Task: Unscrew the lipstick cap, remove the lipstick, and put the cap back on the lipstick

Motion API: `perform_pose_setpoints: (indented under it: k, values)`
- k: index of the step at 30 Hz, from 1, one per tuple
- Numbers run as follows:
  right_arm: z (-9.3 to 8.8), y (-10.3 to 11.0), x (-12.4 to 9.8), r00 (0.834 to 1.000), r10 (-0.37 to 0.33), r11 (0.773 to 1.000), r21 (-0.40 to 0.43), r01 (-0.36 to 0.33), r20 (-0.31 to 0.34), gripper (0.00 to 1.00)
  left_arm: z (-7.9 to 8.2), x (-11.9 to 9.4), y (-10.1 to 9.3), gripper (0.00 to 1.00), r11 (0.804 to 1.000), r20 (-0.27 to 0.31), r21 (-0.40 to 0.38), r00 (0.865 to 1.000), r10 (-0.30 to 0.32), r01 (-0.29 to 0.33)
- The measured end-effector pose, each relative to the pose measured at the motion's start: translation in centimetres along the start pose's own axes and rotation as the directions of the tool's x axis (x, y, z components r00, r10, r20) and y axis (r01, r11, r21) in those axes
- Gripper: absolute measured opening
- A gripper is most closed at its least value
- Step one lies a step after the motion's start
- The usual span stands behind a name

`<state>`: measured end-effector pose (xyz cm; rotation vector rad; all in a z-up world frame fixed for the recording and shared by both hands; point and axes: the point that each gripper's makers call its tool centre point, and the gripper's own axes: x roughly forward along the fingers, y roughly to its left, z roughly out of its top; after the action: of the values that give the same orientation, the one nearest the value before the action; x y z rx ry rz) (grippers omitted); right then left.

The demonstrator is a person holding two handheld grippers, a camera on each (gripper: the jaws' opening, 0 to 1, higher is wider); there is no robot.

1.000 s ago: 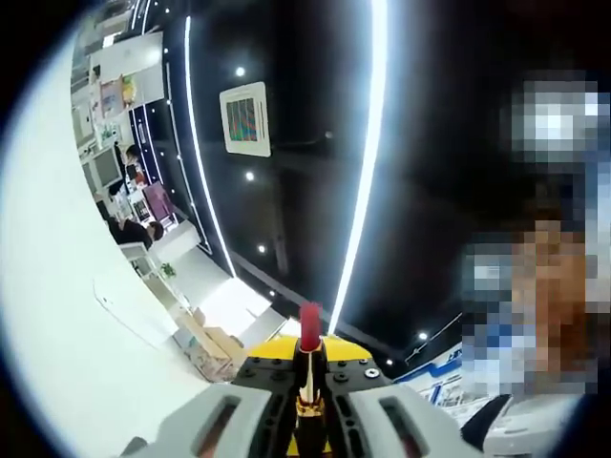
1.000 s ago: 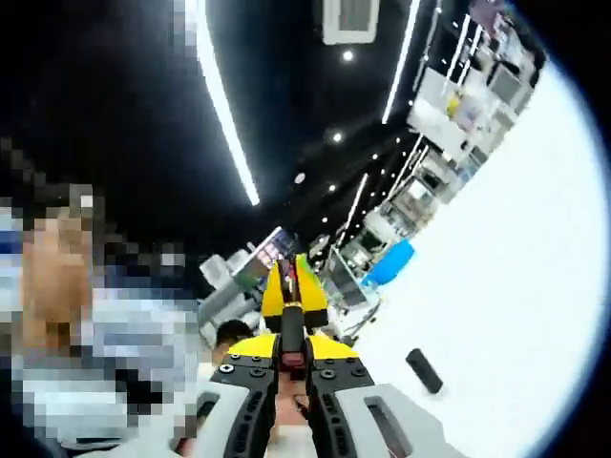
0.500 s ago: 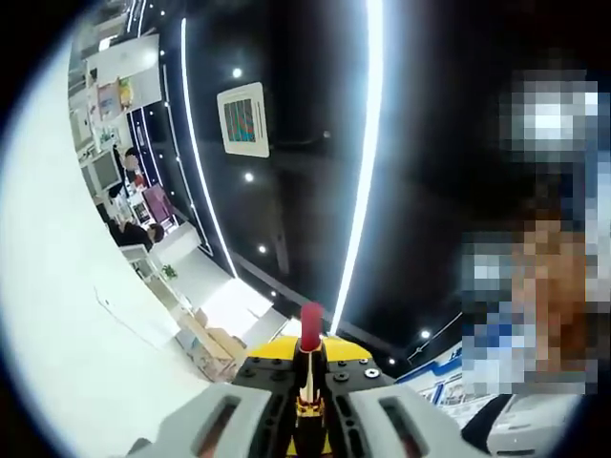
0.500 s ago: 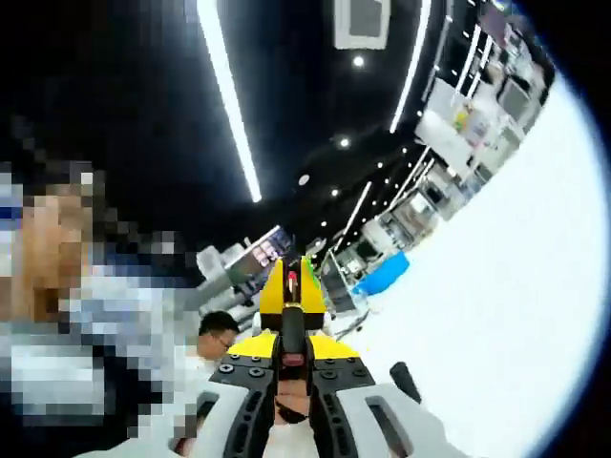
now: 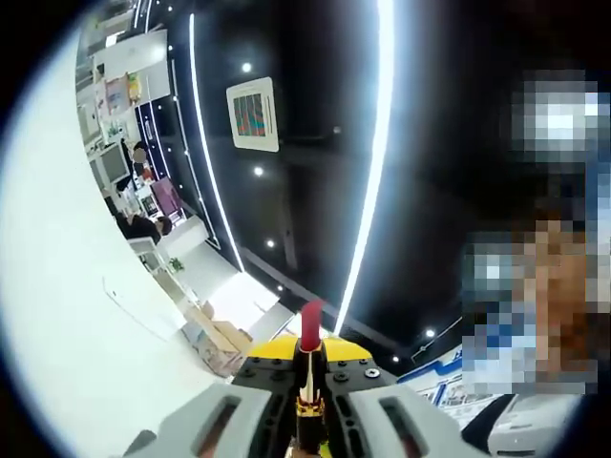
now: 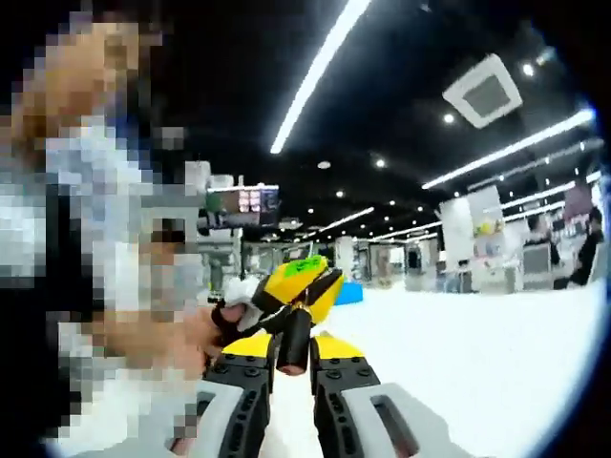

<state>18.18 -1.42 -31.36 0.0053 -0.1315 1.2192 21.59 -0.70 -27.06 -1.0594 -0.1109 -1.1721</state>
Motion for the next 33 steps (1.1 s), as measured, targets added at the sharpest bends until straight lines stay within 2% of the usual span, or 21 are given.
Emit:
perform_pose_setpoints:
  k: [2, 3, 4, 5, 7, 15, 18, 19, 21, 22, 24, 25, 28, 30, 32, 33]
  values:
    - [-0.3, 0.14, 0.09, 0.999, -0.032, 0.991, -0.129, 0.027, -0.037, 0.15, 0.04, -0.06, 0.12, 0.09, 1.0, -0.001, -0.003, 1.0, 0.005, -0.005]
    - [-0.44, 0.16, 0.14, 0.997, -0.053, 0.98, -0.196, 0.041, -0.055, 0.15, 0.02, -0.09, 0.16, 0.09, 1.0, -0.001, -0.006, 1.0, 0.007, -0.007]
    - [-0.52, 0.25, 0.15, 0.996, -0.061, 0.973, -0.227, 0.046, -0.062, 0.15, 0.01, -0.09, 0.18, 0.09, 1.0, -0.001, -0.007, 1.0, 0.008, -0.008]
    - [-0.58, 0.24, 0.15, 0.994, -0.081, 0.957, -0.285, 0.057, -0.074, 0.15, -0.03, -0.1, 0.16, 0.09, 1.0, -0.001, -0.008, 1.0, 0.01, -0.01]
    - [-0.6, 0.26, 0.12, 0.991, -0.103, 0.933, -0.352, 0.068, -0.081, 0.15, -0.04, -0.09, 0.13, 0.09, 1.0, 0.0, -0.009, 1.0, 0.011, -0.011]
    - [-0.46, 0.48, 0.07, 0.986, -0.146, 0.867, -0.49, 0.088, -0.082, 0.14, 0.05, -0.06, -0.02, 0.09, 1.0, 0.004, -0.01, 1.0, 0.011, -0.011]
    - [-0.46, 0.38, 0.06, 0.985, -0.148, 0.864, -0.496, 0.088, -0.083, 0.14, 0.04, -0.05, -0.05, 0.09, 1.0, 0.002, -0.005, 1.0, 0.011, -0.011]
    - [-0.59, 0.35, 0.08, 0.987, -0.137, 0.89, -0.448, 0.085, -0.084, 0.14, -0.02, -0.07, -0.04, 0.09, 1.0, 0.002, -0.005, 1.0, 0.012, -0.012]
    - [-0.58, 0.19, 0.01, 0.989, -0.124, 0.923, -0.375, 0.086, -0.08, 0.13, -0.04, -0.09, 0.04, 0.09, 1.0, 0.002, -0.005, 1.0, 0.014, -0.014]
    - [-0.58, 0.18, 0.0, 0.989, -0.121, 0.928, -0.363, 0.084, -0.079, 0.13, -0.04, -0.09, 0.07, 0.09, 1.0, 0.003, -0.006, 1.0, 0.014, -0.014]
    - [-0.6, 0.05, -0.05, 0.992, -0.104, 0.958, -0.276, 0.08, -0.073, 0.13, 0.09, -0.07, 0.22, 0.09, 1.0, 0.003, -0.003, 1.0, 0.015, -0.015]
    - [-0.66, 0.04, -0.05, 0.992, -0.1, 0.965, -0.251, 0.078, -0.076, 0.12, 0.08, -0.08, 0.24, 0.09, 1.0, 0.002, -0.003, 1.0, 0.015, -0.015]
    - [-0.52, 0.03, -0.09, 0.996, -0.062, 0.996, -0.06, 0.059, -0.059, 0.11, 0.01, -0.1, 0.25, 0.09, 1.0, 0.001, -0.006, 1.0, 0.014, -0.014]
    - [-0.44, -0.14, -0.17, 0.999, -0.033, 0.996, 0.087, 0.036, -0.035, 0.11, 0.06, -0.07, 0.15, 0.09, 1.0, 0.0, -0.002, 1.0, 0.01, -0.01]
    - [-0.42, -0.24, -0.21, 1.0, -0.004, 0.977, 0.212, 0.006, -0.009, 0.1, 0.05, -0.02, 0.05, 0.09, 1.0, -0.002, 0.005, 1.0, 0.008, -0.008]
    - [-0.4, -0.4, -0.26, 1.0, 0.005, 0.958, 0.286, -0.008, 0.01, 0.1, 0.0, 0.0, 0.04, 0.09, 1.0, -0.004, 0.007, 1.0, 0.008, -0.008]
